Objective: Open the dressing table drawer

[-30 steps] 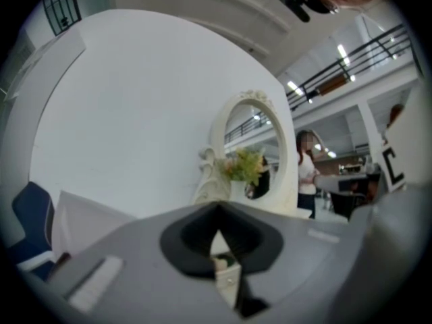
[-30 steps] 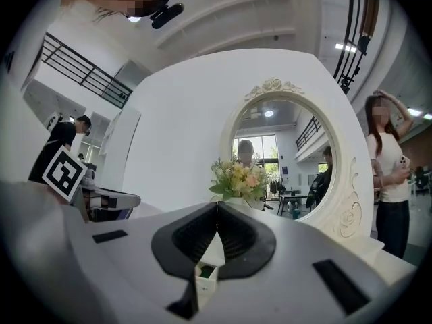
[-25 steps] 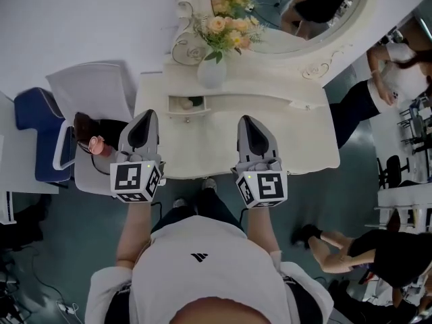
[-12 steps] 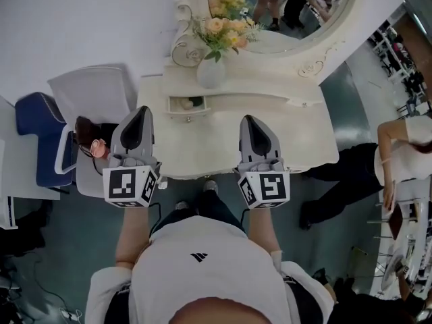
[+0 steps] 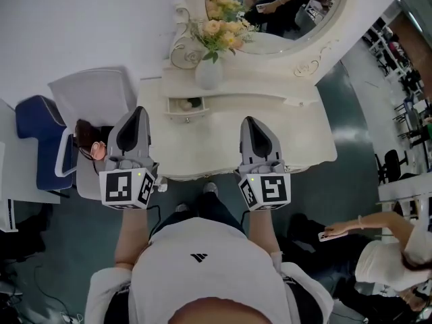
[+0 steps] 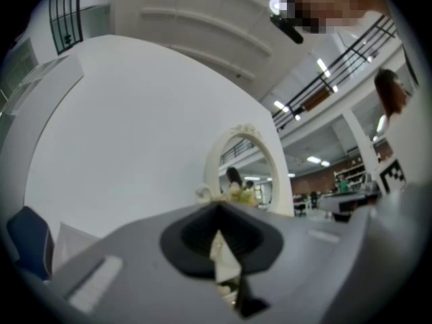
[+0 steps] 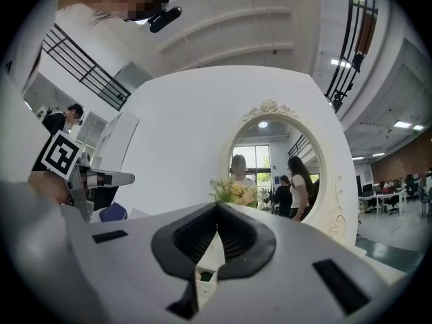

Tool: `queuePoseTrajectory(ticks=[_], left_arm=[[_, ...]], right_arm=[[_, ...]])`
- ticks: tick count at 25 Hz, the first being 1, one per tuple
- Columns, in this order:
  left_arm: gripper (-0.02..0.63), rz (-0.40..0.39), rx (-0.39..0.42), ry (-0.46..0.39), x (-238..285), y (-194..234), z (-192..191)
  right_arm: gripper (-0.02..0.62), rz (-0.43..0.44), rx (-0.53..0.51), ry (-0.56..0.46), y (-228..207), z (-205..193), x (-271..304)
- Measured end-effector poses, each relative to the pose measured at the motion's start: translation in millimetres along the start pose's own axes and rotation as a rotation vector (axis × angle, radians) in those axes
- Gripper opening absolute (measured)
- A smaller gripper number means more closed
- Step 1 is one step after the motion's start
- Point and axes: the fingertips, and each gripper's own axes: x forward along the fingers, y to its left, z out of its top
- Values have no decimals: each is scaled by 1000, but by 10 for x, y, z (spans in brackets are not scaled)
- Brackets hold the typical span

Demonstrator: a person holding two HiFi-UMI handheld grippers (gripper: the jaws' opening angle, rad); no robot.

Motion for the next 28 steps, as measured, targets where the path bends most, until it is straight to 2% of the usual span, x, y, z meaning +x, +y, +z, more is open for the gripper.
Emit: queuePoseTrajectory(ticks=[28], left_arm=[[9, -4, -15, 0, -179, -97, -4]], right_arm=[[-11, -27, 2, -19, -6, 61, -208]])
